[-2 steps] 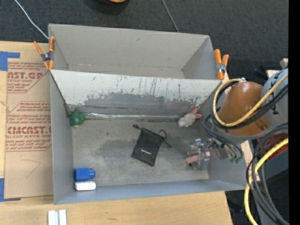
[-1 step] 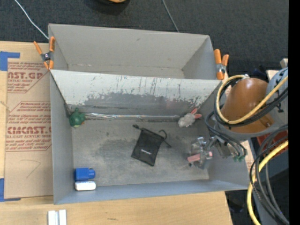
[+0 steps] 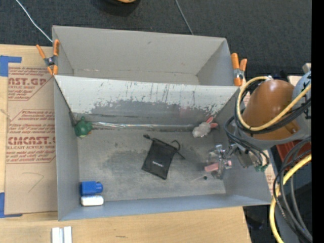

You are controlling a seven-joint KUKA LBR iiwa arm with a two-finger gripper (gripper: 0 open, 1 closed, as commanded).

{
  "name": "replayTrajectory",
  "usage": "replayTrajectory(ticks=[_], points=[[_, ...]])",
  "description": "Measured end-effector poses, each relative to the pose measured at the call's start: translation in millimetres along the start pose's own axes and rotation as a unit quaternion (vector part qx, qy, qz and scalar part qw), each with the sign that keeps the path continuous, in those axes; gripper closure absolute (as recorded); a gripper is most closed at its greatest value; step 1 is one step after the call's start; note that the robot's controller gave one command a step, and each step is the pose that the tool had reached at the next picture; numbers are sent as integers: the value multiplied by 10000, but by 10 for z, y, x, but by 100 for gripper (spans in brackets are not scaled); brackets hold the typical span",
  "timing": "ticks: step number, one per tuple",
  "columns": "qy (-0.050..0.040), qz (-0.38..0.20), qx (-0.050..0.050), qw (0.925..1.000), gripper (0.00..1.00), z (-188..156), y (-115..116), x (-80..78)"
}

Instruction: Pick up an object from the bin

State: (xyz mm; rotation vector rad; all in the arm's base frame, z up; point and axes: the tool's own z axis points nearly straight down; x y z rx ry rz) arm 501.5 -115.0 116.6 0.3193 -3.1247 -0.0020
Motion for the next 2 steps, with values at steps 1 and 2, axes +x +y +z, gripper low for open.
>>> replayTrajectory(ticks=[1,2], points=[[-9,0,4,10000,100,-99,-1,-6],[-8,0,4,10000,100,-149,0,-6]])
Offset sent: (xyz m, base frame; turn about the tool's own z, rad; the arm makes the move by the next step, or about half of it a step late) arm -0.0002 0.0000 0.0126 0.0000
